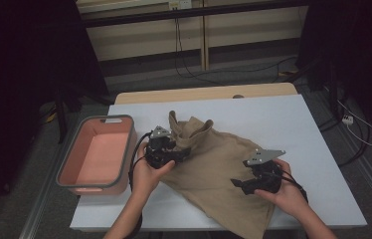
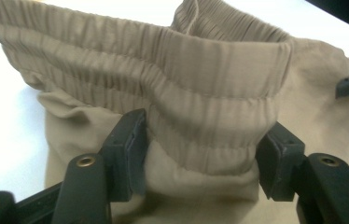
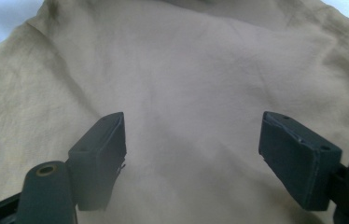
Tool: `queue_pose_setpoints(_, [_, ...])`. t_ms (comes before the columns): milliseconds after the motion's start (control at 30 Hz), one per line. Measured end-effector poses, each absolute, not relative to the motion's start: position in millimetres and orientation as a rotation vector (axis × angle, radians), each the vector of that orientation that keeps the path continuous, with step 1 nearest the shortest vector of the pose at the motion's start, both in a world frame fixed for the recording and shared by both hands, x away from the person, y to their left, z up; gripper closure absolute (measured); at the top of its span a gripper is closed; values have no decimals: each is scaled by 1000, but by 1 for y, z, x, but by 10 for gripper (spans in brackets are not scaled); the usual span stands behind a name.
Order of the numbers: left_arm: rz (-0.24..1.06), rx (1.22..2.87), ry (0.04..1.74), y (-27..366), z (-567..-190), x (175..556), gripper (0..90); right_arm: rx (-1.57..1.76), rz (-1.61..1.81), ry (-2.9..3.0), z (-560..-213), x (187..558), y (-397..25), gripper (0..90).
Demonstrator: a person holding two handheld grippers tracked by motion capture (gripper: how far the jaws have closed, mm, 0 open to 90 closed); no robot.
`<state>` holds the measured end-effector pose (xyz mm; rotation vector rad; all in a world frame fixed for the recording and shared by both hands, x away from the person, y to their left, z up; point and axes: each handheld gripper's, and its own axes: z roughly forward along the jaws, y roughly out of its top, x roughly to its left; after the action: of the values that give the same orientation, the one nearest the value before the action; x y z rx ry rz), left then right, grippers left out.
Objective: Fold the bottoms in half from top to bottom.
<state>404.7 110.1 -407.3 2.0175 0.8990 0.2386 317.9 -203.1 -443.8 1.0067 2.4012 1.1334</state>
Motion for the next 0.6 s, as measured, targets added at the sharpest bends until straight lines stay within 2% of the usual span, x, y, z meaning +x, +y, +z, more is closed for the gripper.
queue_pose_setpoints(600, [166,2034,885,114,-413,401,345,1003,1129,2401,-443,322,-202,233])
